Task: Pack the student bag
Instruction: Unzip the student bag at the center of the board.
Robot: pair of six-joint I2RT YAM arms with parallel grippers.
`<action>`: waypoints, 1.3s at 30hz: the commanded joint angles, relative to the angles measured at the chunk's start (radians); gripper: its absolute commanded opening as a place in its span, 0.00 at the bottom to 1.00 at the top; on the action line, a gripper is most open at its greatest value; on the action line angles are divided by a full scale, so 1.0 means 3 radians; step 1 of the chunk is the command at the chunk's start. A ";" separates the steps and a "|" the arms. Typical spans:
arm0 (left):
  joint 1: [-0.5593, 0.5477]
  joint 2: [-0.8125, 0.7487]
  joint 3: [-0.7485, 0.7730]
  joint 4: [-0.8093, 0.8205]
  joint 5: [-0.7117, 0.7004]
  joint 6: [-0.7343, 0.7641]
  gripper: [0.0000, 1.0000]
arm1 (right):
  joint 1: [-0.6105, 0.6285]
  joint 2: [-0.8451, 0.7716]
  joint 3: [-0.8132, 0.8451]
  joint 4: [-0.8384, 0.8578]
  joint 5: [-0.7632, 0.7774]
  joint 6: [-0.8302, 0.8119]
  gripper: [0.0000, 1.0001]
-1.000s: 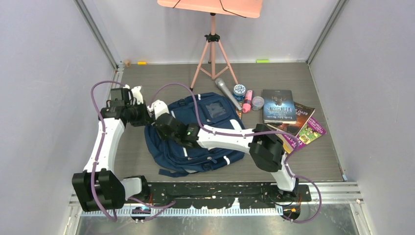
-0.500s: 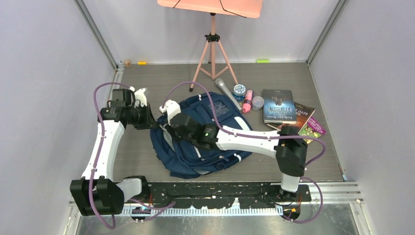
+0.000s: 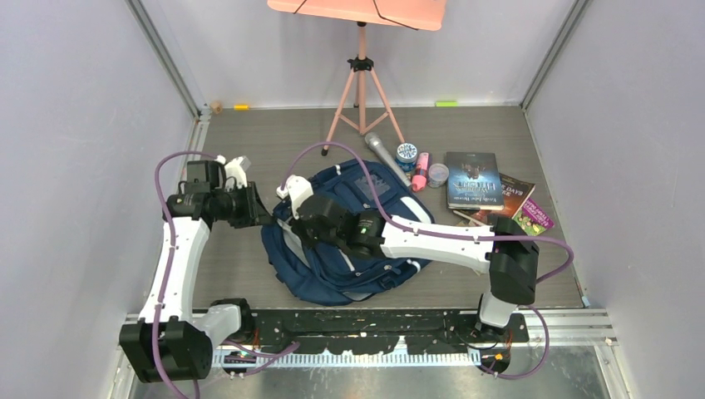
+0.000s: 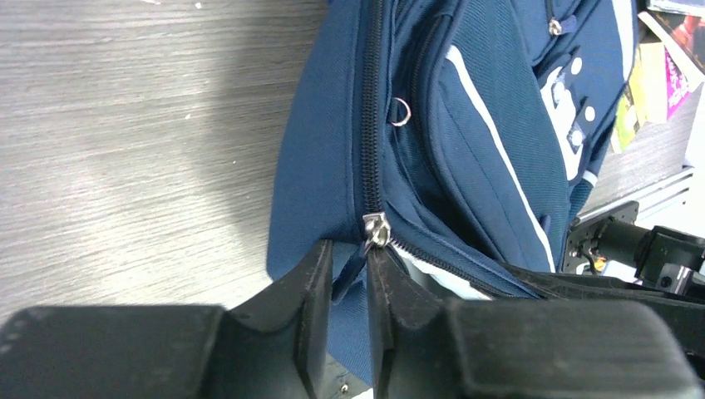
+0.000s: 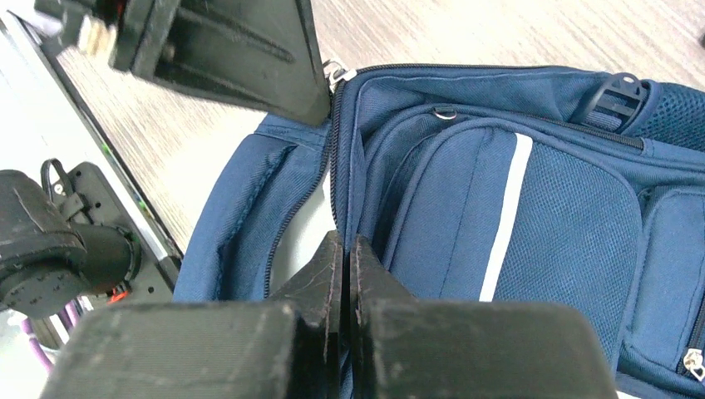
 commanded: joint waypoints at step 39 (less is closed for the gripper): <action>0.0135 -0.1216 -0.1774 0.1878 0.0272 -0.2727 0.63 | 0.0044 -0.0450 -0.0849 0.0536 0.0368 0.0187 0.00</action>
